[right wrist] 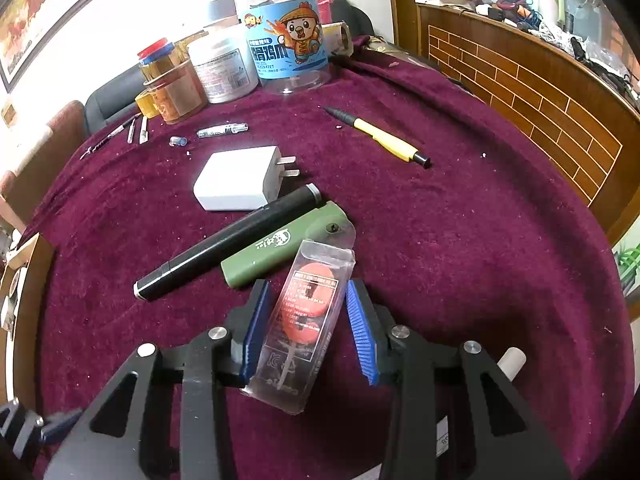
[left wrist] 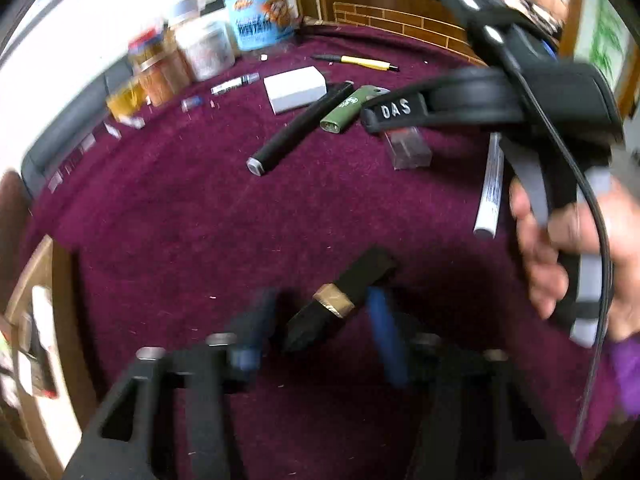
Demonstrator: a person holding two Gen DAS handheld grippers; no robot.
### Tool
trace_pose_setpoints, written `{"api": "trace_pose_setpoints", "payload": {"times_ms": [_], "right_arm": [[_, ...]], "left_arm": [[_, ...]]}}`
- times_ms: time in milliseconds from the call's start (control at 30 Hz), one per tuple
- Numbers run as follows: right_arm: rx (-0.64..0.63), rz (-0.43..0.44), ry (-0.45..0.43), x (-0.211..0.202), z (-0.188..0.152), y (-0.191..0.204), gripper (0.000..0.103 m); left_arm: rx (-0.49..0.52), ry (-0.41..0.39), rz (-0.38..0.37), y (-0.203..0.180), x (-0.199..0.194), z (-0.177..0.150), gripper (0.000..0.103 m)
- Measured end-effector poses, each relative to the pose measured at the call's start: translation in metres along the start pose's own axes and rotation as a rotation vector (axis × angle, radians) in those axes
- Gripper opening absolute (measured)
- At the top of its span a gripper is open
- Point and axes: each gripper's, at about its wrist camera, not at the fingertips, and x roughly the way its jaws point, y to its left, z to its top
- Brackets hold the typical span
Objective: Organize rigid objects
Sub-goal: 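Grasp the black lipstick tube with the left gripper while the right gripper approaches the clear package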
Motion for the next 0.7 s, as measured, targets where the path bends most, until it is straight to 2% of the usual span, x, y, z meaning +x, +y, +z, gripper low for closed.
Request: {"api": "trace_pose_setpoints", "payload": {"times_ms": [33, 300, 433, 500, 633, 700], "right_arm": [[-0.003, -0.003, 0.000, 0.000, 0.000, 0.000, 0.037], [-0.006, -0.008, 0.003, 0.000, 0.000, 0.001, 0.037], [-0.020, -0.021, -0.001, 0.000, -0.001, 0.003, 0.037], [-0.023, -0.022, -0.004, 0.000, -0.002, 0.003, 0.038], [-0.034, 0.016, -0.004, 0.001, -0.001, 0.005, 0.055], [-0.046, 0.009, -0.005, 0.002, -0.002, 0.008, 0.056]], "left_arm": [[-0.024, 0.011, -0.016, 0.001, 0.000, 0.000, 0.014], [-0.114, 0.015, -0.004, 0.007, -0.007, -0.016, 0.014], [-0.124, -0.021, 0.027, 0.003, -0.005, -0.015, 0.014], [-0.166, -0.035, -0.003, 0.006, -0.009, -0.021, 0.014], [-0.270, -0.060, -0.006, 0.021, -0.026, -0.037, 0.014], [-0.296, -0.073, 0.002, 0.027, -0.037, -0.044, 0.014]]}}
